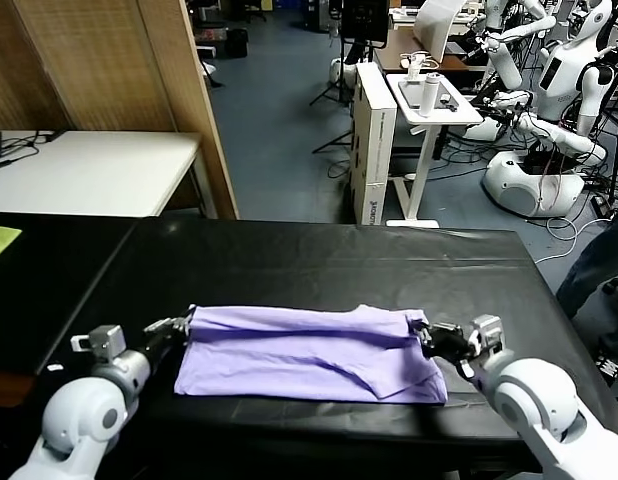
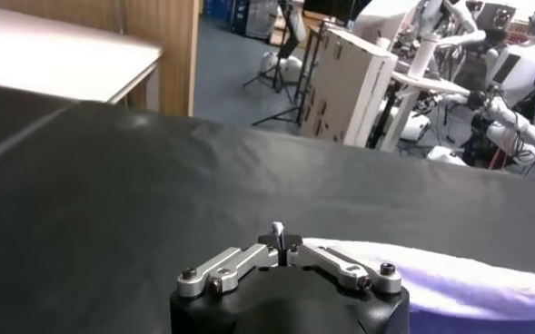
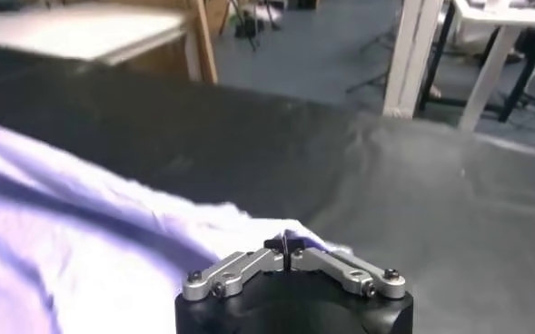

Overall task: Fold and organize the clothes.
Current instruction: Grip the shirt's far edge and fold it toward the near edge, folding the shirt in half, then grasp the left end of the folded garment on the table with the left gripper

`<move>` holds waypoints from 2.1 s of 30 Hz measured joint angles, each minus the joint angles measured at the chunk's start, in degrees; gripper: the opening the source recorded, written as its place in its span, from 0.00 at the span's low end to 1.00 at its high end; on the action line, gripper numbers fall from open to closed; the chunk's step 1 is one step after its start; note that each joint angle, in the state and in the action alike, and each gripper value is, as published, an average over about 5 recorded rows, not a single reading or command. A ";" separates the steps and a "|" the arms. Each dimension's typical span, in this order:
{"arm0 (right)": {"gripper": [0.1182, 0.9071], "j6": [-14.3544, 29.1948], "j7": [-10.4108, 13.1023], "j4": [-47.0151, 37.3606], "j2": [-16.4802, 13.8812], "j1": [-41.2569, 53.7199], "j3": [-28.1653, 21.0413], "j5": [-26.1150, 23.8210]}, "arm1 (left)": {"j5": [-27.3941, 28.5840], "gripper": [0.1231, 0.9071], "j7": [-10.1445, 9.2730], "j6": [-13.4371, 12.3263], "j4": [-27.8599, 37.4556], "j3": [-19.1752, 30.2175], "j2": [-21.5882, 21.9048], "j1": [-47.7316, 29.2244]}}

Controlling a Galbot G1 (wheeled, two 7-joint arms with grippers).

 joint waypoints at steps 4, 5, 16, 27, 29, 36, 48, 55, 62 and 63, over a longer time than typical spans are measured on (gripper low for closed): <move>0.03 0.00 0.02 0.03 -0.11 -0.90 -0.01 -0.14 | 0.29 0.05 0.04 -0.31 -0.59 -0.48 -0.22 1.80; 0.03 0.00 0.02 -0.03 -0.16 -1.02 -0.01 -0.14 | 0.43 0.05 0.07 -0.42 -0.63 -0.56 -0.28 2.21; 0.03 -0.01 0.02 -0.86 -0.63 -1.76 -0.29 -0.14 | 1.62 0.05 0.47 -1.86 -0.07 -1.38 -1.17 5.35; 0.10 -0.01 -0.32 0.49 -0.75 -3.14 0.38 0.16 | 3.76 0.06 -0.01 -2.43 -2.78 -1.26 -3.71 8.79; 0.22 -0.01 -0.49 1.02 -0.75 -3.47 0.90 0.52 | 4.06 0.12 -0.35 -2.39 -3.17 -1.30 -4.07 9.14; 0.80 -0.01 -0.47 3.05 -0.55 -4.23 3.60 2.67 | 4.51 0.63 -0.80 -2.60 -4.08 -3.08 -4.71 9.80; 1.00 0.03 2.15 -3.11 4.69 2.12 3.64 0.77 | 5.26 1.00 -0.96 -3.02 -0.86 -3.41 -4.70 4.58; 1.00 1.33 3.54 -8.74 8.76 5.48 2.29 -0.40 | 6.23 1.00 -0.76 -2.98 2.71 -0.08 -5.82 0.36; 1.00 2.23 3.23 -12.40 11.56 6.71 1.56 -1.39 | 6.56 1.00 -0.42 -2.92 5.63 1.27 -6.64 -1.32; 0.99 2.34 3.19 -12.77 11.84 6.75 1.49 -1.56 | 6.59 1.00 -0.37 -2.95 5.99 1.33 -6.66 -1.40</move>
